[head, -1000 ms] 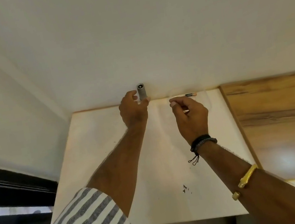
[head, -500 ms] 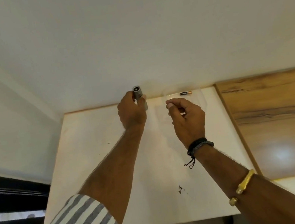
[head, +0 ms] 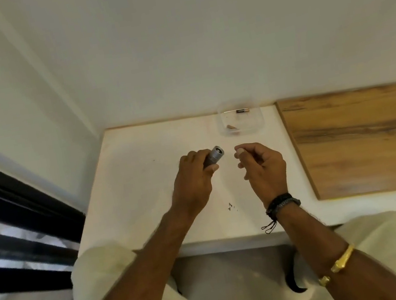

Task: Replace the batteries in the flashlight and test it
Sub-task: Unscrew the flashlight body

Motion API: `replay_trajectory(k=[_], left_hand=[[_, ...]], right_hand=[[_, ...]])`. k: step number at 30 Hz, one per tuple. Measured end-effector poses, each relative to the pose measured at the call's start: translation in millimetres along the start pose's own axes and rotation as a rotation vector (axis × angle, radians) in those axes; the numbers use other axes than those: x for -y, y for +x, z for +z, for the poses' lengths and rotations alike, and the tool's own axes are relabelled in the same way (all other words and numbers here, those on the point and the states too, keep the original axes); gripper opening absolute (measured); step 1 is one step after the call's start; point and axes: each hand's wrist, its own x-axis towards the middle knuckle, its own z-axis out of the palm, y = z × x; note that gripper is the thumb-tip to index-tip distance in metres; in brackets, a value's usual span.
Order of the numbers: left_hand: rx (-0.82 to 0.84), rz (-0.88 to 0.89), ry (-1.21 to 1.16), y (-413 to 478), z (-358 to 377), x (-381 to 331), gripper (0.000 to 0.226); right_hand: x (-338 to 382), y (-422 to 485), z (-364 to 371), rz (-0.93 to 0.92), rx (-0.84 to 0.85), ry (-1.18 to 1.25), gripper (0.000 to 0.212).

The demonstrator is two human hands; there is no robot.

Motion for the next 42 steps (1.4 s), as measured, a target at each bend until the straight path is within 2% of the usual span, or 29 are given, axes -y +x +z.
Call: replay_trajectory(k=[3, 6, 11, 16, 19, 25, 28, 31, 33, 37, 38, 40, 42], left_hand=[[0.035, 0.035, 0.088, -28.3, 0.5, -2.7, 0.03], [0.06, 0.084, 0.143, -48.8, 7.3, -5.6, 0.028], [0.055, 0.184, 0.233, -60.7, 14.8, -13.6, 0.027], [0.068, 0.232, 0.243, -65.0, 12.9, -16.0, 0.028], [0.092, 0.24, 0.231, -65.6, 12.1, -13.9, 0.024], [0.051, 0.101, 0.099, -64.6, 11.8, -11.6, 0.022], [0.076, 0.057, 0.125, -63.6, 13.9, -7.5, 0.026], [0.105, 0.064, 0.135, -65.0, 14.7, -5.9, 0.024], [0.129, 0.094, 0.147, -66.3, 14.5, -6.2, 0.02], [0.155, 0.098, 0.13, -66.8, 14.7, -4.4, 0.02], [0.156, 0.091, 0.125, -66.5, 14.6, -3.8, 0.023], [0.162, 0.087, 0.129, -66.7, 14.6, -4.0, 0.026], [0.164, 0.107, 0.137, -67.6, 14.8, -5.4, 0.026]], right_hand=[[-6.4, -23.5, -13.2, -0.01, 0.098, -0.056, 0.014], [-12.3, -39.8, -19.1, -0.014, 0.182, -0.188, 0.026], [-21.3, -47.7, -19.2, -0.025, 0.241, -0.48, 0.049], [-26.6, -46.2, -23.3, -0.018, 0.256, -0.587, 0.062], [-27.8, -47.7, -22.4, -0.077, 0.27, -0.575, 0.056], [-23.5, -43.2, -28.1, -0.224, 0.402, -0.309, 0.015], [-26.5, -42.0, -33.0, -0.145, 0.456, -0.265, 0.028], [-26.8, -43.4, -30.1, -0.019, 0.371, -0.285, 0.03], [-29.1, -41.7, -29.9, -0.037, 0.364, -0.338, 0.033], [-31.6, -39.9, -34.3, -0.149, 0.417, -0.345, 0.012], [-31.2, -39.3, -36.3, -0.175, 0.438, -0.336, 0.012], [-29.3, -38.1, -39.3, -0.196, 0.474, -0.306, 0.03], [-27.1, -37.2, -41.7, -0.142, 0.495, -0.255, 0.044]])
